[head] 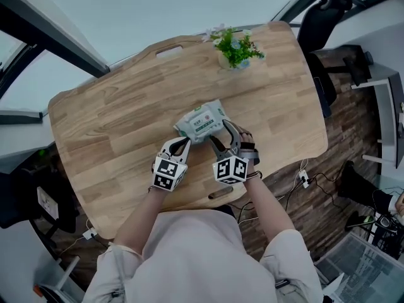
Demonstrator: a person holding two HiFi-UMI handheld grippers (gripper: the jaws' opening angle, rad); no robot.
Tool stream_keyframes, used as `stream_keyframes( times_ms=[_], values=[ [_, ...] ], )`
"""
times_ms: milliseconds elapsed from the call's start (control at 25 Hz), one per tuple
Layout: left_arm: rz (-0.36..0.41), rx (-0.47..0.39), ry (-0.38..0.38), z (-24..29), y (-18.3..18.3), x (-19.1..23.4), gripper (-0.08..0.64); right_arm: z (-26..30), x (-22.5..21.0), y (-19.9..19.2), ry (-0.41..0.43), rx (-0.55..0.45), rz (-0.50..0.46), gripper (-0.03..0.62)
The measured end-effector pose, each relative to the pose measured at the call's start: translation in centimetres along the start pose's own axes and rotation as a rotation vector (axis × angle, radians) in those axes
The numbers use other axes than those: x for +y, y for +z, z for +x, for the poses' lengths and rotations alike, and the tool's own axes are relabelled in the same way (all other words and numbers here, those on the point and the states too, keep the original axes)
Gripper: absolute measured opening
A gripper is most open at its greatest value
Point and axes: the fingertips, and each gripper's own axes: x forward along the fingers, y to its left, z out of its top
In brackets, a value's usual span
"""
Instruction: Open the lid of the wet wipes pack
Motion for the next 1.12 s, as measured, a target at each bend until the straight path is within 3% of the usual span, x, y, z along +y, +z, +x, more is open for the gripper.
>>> stream_keyframes(
  times_ms=[320, 720, 1120],
  values=[
    [-0.024, 0.031, 0.012, 2.1, -1.1, 1.1, 0.021, 2.7, 1.3, -0.6, 0.065, 0.014, -0.154, 0.33],
    [-0.054, 0.057, 0.01, 3.8, -2.2, 1.7, 0.021, 4.6, 2.2, -1.0, 0.113, 0.031, -0.222, 0.331],
    [-0.068, 0.076, 0.016, 4.7, -3.5, 2.1, 0.021, 5.2, 2.6, -1.2, 0.136, 0.038, -0.226, 0.333]
  ],
)
